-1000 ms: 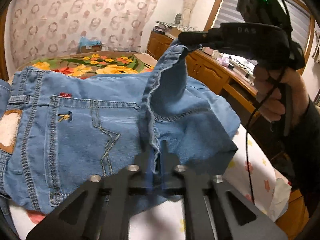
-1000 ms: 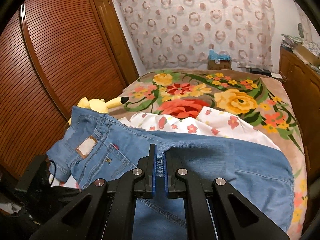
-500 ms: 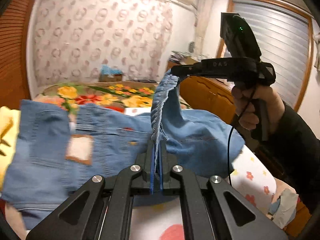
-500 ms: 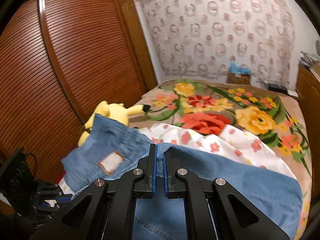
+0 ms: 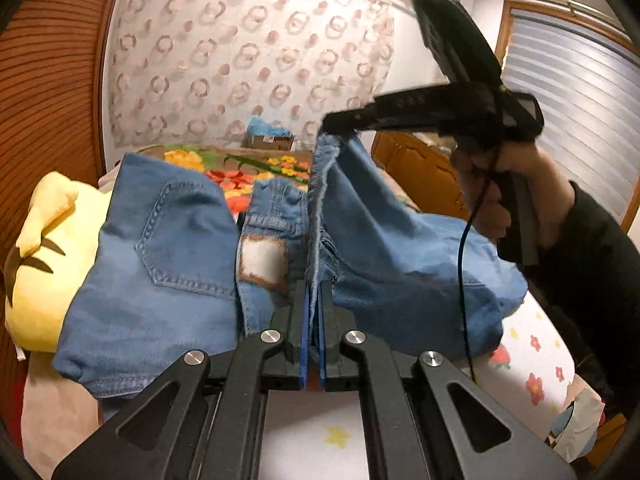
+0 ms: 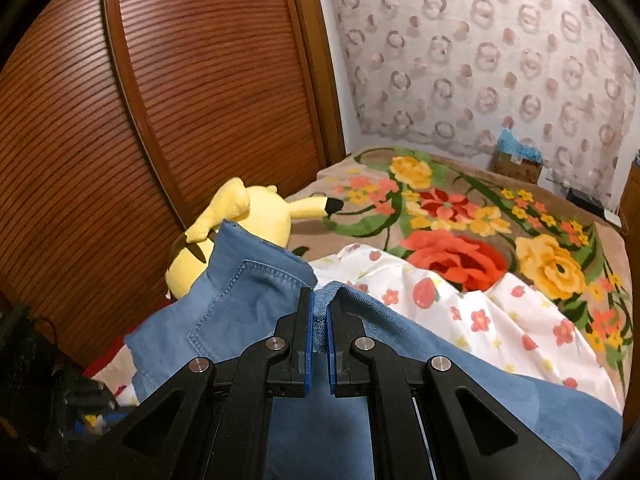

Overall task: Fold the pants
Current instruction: 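Lay the leg flat over the other leg and open the left tool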

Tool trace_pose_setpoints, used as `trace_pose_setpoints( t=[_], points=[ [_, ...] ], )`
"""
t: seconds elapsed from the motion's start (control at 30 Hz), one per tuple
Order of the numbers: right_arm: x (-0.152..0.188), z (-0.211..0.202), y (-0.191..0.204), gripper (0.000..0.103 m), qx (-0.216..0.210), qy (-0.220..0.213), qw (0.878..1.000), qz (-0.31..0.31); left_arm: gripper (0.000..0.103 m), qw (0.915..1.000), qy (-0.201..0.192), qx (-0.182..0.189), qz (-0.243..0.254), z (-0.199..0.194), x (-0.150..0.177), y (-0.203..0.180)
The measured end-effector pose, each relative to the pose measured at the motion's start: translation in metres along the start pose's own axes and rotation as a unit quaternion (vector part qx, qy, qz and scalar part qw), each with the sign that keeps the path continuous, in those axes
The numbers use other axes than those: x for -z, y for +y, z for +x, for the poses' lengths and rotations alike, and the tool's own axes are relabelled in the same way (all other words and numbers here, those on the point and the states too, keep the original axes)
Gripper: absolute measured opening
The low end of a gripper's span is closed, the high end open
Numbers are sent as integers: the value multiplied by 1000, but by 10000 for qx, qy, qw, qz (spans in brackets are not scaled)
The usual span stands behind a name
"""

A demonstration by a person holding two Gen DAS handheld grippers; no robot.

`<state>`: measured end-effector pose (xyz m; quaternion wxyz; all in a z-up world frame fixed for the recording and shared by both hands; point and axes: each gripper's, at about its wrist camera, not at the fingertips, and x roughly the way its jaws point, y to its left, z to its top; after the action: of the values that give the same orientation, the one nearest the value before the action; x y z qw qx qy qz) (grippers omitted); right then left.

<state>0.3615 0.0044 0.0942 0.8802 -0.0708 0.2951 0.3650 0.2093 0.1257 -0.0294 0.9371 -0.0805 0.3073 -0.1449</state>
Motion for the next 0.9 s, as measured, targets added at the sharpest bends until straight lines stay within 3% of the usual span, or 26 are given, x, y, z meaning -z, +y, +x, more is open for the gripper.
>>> trace_pose_setpoints(
  t=[0.17,0.23,0.3,0.4,0.43,0.47,0.7,0.83,0.9],
  points=[
    [0,29,4,5,185,310,9993,-43,5,9996,255,-118,-64,13,7,8],
    [-1,33,3,20,219,410,9989,-11,7,9992,348,-152,-79,17,10,8],
    [-3,30,2,34,345,413,9986,22,14,9991,363,-215,-82,19,10,8],
    [-2,13,-6,39,438,213,9988,105,34,9993,307,-212,-78,18,9,8],
    [-2,4,-12,40,478,171,9986,156,45,9994,264,-204,-92,17,9,7],
    [1,-3,-16,40,502,146,9984,199,47,9995,241,-189,-93,18,8,8],
    [54,-80,-53,40,682,-56,9970,375,48,9992,171,-359,49,25,4,-5],
    [95,-118,-77,40,824,-63,9949,586,35,9990,256,-303,187,37,3,-13],
    [109,-127,-83,40,917,-33,9937,642,35,9982,356,-419,251,47,2,-16]
  ],
)
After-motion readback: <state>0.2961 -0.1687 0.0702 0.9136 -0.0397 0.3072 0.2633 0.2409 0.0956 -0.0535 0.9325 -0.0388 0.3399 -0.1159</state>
